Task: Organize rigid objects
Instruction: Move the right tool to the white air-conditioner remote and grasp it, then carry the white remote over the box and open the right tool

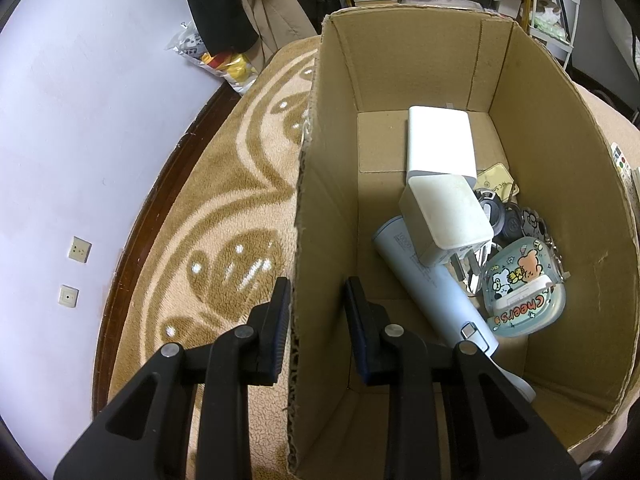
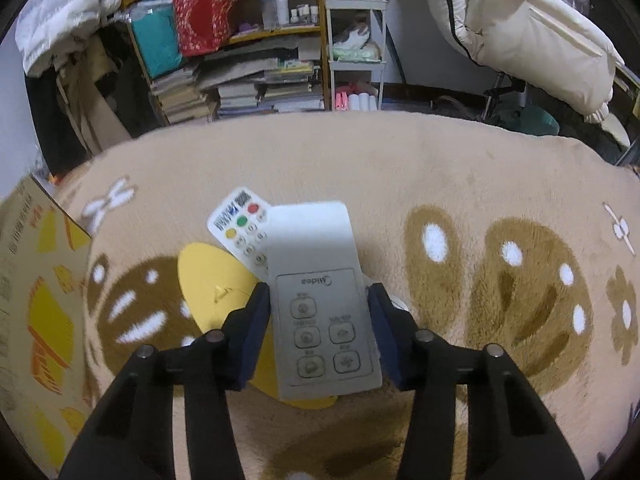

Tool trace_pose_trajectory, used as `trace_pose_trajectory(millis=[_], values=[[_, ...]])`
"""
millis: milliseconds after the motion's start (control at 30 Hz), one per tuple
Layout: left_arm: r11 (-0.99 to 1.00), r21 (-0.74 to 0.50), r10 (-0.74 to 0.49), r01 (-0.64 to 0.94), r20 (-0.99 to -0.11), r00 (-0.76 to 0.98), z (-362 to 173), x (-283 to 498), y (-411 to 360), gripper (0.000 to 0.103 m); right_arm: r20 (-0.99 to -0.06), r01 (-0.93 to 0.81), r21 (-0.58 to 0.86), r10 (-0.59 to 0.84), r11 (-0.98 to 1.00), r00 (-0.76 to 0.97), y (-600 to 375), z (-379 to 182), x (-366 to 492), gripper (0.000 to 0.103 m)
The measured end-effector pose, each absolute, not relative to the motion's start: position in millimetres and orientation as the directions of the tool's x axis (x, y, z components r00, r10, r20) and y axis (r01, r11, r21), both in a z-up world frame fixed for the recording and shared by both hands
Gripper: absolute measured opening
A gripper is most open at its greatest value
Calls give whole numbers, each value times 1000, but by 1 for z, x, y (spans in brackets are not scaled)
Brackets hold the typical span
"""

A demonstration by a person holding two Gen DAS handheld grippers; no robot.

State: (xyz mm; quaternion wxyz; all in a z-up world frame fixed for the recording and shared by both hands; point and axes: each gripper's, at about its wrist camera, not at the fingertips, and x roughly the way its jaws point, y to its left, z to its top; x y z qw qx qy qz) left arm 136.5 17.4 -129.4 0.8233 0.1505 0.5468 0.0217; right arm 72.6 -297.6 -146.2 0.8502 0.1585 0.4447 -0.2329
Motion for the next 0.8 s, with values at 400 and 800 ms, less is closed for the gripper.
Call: trace_pose_trajectory(millis=[400,800], values=[[951,279,205,132,-892,404,-130,136,17,27,-790,490,146,-197,859,580,-280,-118,72,51],[952,276,204,130,-892,403,-130,136,17,27,-730,427,205,-153,881,666,-249,-83,74,51]])
